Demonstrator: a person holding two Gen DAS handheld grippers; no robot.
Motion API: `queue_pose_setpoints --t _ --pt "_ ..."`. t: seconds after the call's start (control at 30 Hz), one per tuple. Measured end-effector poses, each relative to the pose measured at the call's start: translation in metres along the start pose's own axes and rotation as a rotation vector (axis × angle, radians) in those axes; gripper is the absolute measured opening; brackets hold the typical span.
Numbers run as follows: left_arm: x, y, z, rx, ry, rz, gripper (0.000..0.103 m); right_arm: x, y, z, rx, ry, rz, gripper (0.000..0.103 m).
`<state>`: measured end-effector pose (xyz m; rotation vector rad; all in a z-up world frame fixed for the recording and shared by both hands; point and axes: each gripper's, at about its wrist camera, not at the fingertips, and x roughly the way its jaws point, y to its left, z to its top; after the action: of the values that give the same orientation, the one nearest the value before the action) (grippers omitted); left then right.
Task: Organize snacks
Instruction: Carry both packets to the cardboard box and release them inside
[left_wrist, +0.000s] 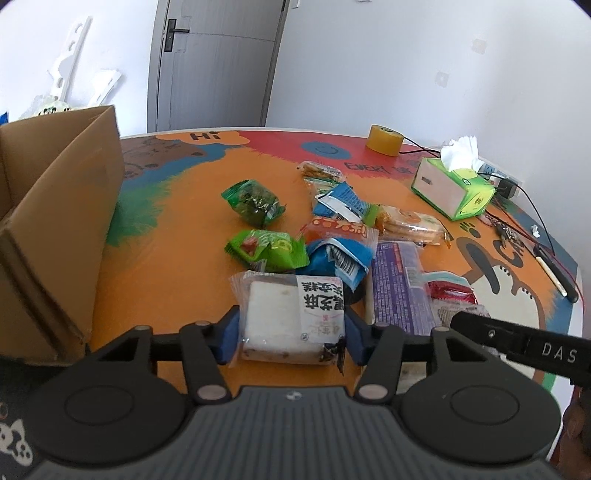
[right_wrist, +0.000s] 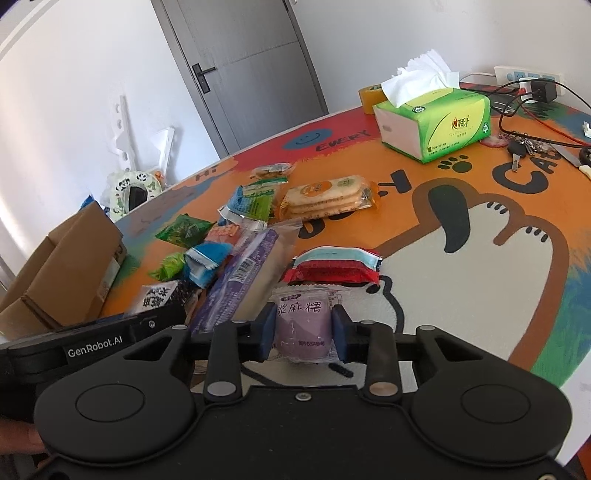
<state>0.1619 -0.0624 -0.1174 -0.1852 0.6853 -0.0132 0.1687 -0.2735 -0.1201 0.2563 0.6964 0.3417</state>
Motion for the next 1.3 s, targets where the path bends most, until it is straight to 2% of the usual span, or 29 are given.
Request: queue_pose_setpoints --t 0.2,0.7,1.1,1.3 --pt "-0.02 0.009 -0.001 -0.026 -0.025 -0.001 0.055 -0.011 0.009 0.001 -0.001 -0.034 0.01 0.032" --pt "-0.089 0.026 0.021 -0.045 -0.179 0.014 0.055 -0.032 0.055 0.019 -0.049 -0.116 0.117 0.032" --pt "-0.123 0.05 0.035 -0.076 -0.277 0.069 0.055 -0.03 0.095 0.035 -0.079 -0.141 0.203 0.032" --pt "-0.128 0.069 0.04 -0.102 -0.296 0.107 0.055 -0.025 0.116 0.039 -0.106 -0.139 0.236 0.032"
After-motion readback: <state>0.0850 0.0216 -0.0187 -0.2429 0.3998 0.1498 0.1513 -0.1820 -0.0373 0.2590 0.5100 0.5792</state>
